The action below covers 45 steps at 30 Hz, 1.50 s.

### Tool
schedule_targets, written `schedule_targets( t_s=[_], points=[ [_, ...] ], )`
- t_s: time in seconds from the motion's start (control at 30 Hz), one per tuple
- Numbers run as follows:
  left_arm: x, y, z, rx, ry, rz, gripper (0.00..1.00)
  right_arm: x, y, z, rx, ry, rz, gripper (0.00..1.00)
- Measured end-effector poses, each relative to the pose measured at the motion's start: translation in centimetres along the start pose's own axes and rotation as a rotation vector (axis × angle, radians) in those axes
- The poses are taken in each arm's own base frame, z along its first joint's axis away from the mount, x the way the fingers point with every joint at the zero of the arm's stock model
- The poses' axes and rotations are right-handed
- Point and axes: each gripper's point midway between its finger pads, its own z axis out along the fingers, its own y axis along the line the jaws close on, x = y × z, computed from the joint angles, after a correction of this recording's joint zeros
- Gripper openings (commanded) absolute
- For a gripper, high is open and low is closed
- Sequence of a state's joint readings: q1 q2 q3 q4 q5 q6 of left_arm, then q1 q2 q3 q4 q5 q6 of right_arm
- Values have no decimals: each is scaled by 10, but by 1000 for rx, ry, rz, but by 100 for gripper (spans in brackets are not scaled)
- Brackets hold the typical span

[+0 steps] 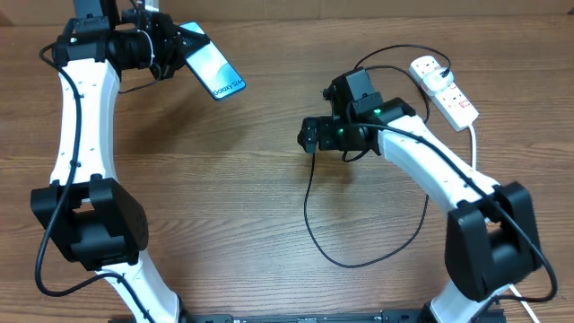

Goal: Plug charger to phone and switch on socket
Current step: 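Lower the right gripper onto the black cable's loose connector end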

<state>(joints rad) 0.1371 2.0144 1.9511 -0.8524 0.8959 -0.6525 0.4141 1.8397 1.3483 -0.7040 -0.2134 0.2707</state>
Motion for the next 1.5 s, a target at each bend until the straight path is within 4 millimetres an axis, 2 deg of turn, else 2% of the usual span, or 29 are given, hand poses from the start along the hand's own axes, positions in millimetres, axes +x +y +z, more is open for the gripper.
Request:
schedule_targets(
  t_s=[0.13,0.23,0.33,0.43,0.5,0.53,0.57,0.63,0.73,0.77,0.83,1.0,1.2,1.3,1.5],
  points=[
    [-2,2,10,78,12,27,4,-9,2,6,-11,-31,-17,100],
    [-3,19,20,160,23,15,5,-9,1,8,-12,-32,15,100],
    [2,50,28,216,35,-40,5,-8,0,11,-10,-25,44,100],
    [8,73,32,248,40,-91,4,-11,1,13,-14,-34,70,88],
    [12,83,35,268,39,-132,4,-20,4,12,-28,-70,82,80],
    [15,87,36,274,44,-156,4,-22,4,13,-31,-80,85,70],
    [17,89,38,283,49,-174,5,-24,4,14,-31,-86,91,65],
    [20,91,39,289,57,-212,5,-27,4,21,-36,-96,99,59],
    [23,91,42,290,68,-262,4,-22,-4,42,-21,-68,110,51],
    [22,90,43,296,64,-255,4,-15,-10,54,-7,-36,117,48],
    [19,84,43,313,54,-233,4,-3,-19,66,24,3,130,45],
    [19,83,42,316,53,-235,4,-4,-27,67,70,-8,128,32],
    [18,83,42,316,53,-240,4,-3,-21,74,77,-16,82,17],
    [19,83,42,316,54,-241,4,2,-16,81,85,-9,56,17],
    [21,82,42,321,67,-242,4,3,-20,84,118,-13,68,16]
  ],
)
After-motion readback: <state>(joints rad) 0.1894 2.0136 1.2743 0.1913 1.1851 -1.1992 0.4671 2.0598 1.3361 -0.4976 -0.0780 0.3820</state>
